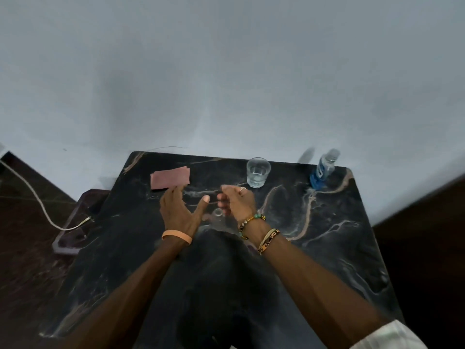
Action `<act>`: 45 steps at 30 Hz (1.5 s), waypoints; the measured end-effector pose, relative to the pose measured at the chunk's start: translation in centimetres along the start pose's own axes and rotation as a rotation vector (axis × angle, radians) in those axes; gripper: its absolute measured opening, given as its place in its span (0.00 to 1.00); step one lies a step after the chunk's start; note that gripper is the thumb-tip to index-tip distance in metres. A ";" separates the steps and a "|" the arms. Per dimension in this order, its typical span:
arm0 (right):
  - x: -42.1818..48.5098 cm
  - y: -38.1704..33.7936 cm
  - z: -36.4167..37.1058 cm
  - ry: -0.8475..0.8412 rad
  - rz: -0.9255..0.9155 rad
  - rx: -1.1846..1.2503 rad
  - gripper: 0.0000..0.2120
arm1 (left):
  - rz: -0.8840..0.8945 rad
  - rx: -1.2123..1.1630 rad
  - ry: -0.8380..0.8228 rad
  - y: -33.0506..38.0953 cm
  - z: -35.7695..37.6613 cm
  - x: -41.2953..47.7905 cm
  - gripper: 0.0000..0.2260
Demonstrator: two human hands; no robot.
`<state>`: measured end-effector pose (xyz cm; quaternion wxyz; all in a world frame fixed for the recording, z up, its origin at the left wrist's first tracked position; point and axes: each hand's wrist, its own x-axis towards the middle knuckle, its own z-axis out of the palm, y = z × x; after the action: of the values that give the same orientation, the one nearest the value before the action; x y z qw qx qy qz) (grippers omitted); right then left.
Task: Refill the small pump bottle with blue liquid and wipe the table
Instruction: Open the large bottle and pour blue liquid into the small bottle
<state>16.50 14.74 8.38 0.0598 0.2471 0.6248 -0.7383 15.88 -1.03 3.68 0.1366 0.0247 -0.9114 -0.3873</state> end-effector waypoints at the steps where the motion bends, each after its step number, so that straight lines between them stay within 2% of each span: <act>1: 0.1 -0.7 -1.3 0.049 -0.055 -0.023 0.07 | 0.052 0.001 -0.004 1.4 0.5 0.3 0.27; 4: 0.1 -2.5 -5.2 0.192 -0.178 -0.081 0.09 | 0.205 0.026 -0.040 5.1 1.9 1.6 0.27; 8: 0.9 -4.7 -9.9 0.302 -0.261 -0.101 0.10 | 0.313 0.050 -0.081 9.8 3.7 2.9 0.27; 14: 2.0 -6.7 -15.8 0.430 -0.320 -0.039 0.07 | 0.391 0.089 -0.191 15.5 7.2 3.7 0.28; 18: 2.5 -7.2 -19.0 0.507 -0.341 -0.041 0.10 | 0.442 0.106 -0.259 18.2 9.9 3.9 0.29; 23: 3.7 -7.2 -22.4 0.601 -0.327 -0.116 0.10 | 0.491 0.136 -0.338 20.5 13.3 4.0 0.30; 30: 5.6 -6.1 -25.8 0.713 -0.308 -0.220 0.04 | 0.493 0.183 -0.474 21.9 17.9 4.0 0.30; 34: 7.4 -4.7 -27.1 0.773 -0.247 -0.272 0.18 | 0.482 0.200 -0.544 22.0 20.1 4.1 0.29; 45: 12.7 -2.0 -28.9 0.772 -0.206 -0.409 0.42 | 0.350 0.099 -0.729 21.7 25.8 5.5 0.27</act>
<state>13.06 45.45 1.74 -0.2038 0.4241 0.7557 -0.4556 5.04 31.35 3.32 -0.1329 -0.2629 -0.9081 -0.2975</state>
